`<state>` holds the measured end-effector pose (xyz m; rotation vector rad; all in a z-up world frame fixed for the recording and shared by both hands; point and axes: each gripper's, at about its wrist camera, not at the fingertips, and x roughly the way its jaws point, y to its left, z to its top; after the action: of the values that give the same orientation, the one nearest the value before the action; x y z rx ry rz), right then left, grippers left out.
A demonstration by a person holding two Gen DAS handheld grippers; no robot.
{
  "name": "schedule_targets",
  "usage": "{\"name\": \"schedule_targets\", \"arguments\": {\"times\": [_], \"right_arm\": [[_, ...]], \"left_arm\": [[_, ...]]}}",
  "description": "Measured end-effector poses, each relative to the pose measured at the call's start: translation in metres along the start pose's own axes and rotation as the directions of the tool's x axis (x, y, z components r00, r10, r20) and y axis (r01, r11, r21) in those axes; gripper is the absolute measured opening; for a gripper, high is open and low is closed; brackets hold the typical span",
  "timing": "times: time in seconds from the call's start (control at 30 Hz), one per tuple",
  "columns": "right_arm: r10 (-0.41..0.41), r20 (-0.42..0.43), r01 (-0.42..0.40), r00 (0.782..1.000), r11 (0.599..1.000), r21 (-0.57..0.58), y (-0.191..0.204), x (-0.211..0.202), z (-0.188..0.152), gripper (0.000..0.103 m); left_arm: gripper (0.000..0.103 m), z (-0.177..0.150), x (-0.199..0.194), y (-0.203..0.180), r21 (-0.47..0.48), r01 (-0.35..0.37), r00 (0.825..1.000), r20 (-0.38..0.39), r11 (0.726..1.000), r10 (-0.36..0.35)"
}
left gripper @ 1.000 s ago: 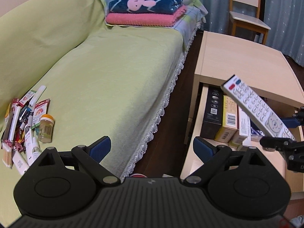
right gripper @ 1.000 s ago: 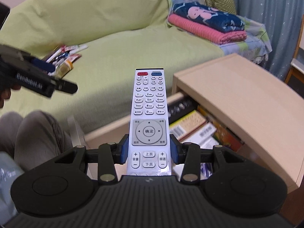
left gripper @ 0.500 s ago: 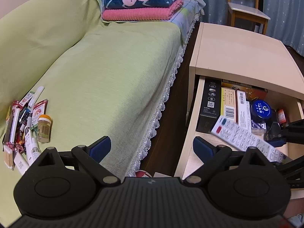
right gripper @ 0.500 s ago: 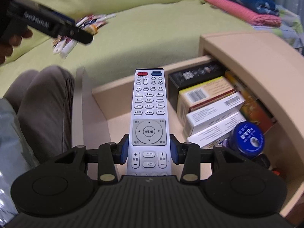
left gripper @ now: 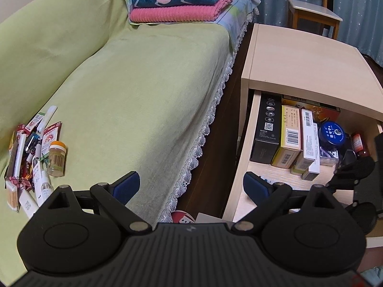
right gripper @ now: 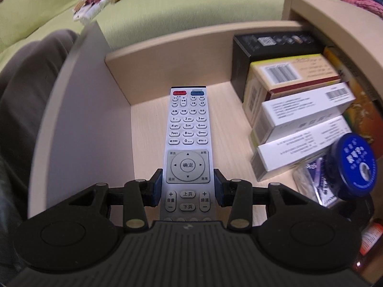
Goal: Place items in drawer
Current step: 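Carry the remote with the right gripper over the open drawer, then lower the remote into the drawer and open the right gripper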
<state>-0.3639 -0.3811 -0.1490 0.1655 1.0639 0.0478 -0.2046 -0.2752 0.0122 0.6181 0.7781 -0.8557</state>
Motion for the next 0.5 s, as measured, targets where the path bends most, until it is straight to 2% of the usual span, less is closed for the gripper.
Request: {"name": "schedule_targets", "arguments": {"times": [0.27,0.5], "right_arm": [[0.001,-0.021,-0.004,1.000,0.993,-0.116,0.005,0.014,-0.001,0.039],[0.006,-0.025,-0.010,1.000,0.990,-0.144,0.008,0.012,-0.006,0.039]], "left_arm": [[0.094,0.000,0.004,0.003,-0.003,-0.001,1.000,-0.012,1.000,0.001],[0.094,0.001,0.009,0.001,0.005,0.007,1.000,-0.021,1.000,-0.007]]}}
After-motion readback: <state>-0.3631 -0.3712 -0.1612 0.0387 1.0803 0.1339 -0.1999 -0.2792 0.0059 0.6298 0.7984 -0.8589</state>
